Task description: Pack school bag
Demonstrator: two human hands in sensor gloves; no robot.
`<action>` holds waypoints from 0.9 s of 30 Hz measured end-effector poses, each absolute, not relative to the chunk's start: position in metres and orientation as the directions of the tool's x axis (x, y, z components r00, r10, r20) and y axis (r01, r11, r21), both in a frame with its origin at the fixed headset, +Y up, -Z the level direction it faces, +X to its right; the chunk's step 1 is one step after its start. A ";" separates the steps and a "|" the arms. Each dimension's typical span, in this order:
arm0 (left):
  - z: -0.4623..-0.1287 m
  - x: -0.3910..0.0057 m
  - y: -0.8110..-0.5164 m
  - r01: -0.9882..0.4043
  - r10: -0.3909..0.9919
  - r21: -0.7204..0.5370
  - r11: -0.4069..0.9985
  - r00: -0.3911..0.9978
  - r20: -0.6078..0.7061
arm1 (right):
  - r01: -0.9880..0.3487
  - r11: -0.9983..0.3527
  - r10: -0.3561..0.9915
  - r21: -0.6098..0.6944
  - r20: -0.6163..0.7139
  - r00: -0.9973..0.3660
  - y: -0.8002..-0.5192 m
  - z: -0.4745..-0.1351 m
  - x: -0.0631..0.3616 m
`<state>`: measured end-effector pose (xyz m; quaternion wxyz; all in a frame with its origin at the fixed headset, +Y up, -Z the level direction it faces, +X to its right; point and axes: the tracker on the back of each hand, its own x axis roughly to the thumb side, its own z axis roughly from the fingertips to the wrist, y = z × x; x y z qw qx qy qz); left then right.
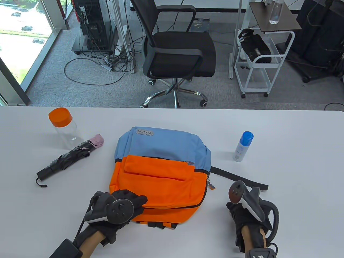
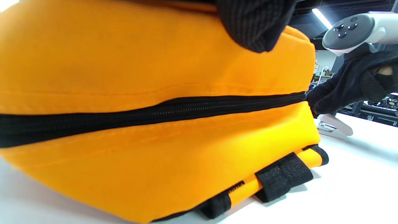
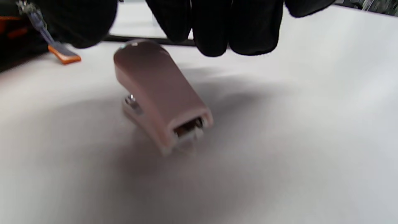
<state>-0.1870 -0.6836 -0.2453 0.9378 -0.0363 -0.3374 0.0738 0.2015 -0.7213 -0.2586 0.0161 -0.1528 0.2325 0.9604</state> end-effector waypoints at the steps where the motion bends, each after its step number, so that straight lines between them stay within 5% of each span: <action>1: -0.245 -0.187 -0.684 -0.113 0.162 -0.118 0.987 0.761 0.628 | -0.094 -0.876 -0.054 0.472 -0.290 -0.956 -0.723 -0.258 0.201; 7: -0.245 -0.186 -0.684 -0.105 0.158 -0.121 0.987 0.759 0.631 | -0.007 -0.837 -0.155 0.547 -0.249 -0.956 -0.739 -0.263 0.195; 12: -0.243 -0.186 -0.680 -0.090 0.155 -0.133 0.987 0.749 0.644 | -0.049 -0.901 -0.082 0.431 -0.280 -0.957 -0.734 -0.264 0.198; 17: -0.256 -0.179 -0.646 -0.162 0.188 -0.099 0.982 0.767 0.613 | -0.125 -0.969 0.065 0.211 -0.270 -0.961 -0.712 -0.260 0.190; 22: -0.316 -0.154 -0.618 -0.098 0.122 -0.072 0.993 0.836 0.536 | -0.123 -0.977 0.081 0.174 -0.230 -0.970 -0.709 -0.260 0.180; 27: -0.384 -0.135 -0.626 -0.062 0.067 -0.027 0.998 0.876 0.477 | -0.119 -0.975 0.082 0.190 -0.192 -0.978 -0.709 -0.259 0.175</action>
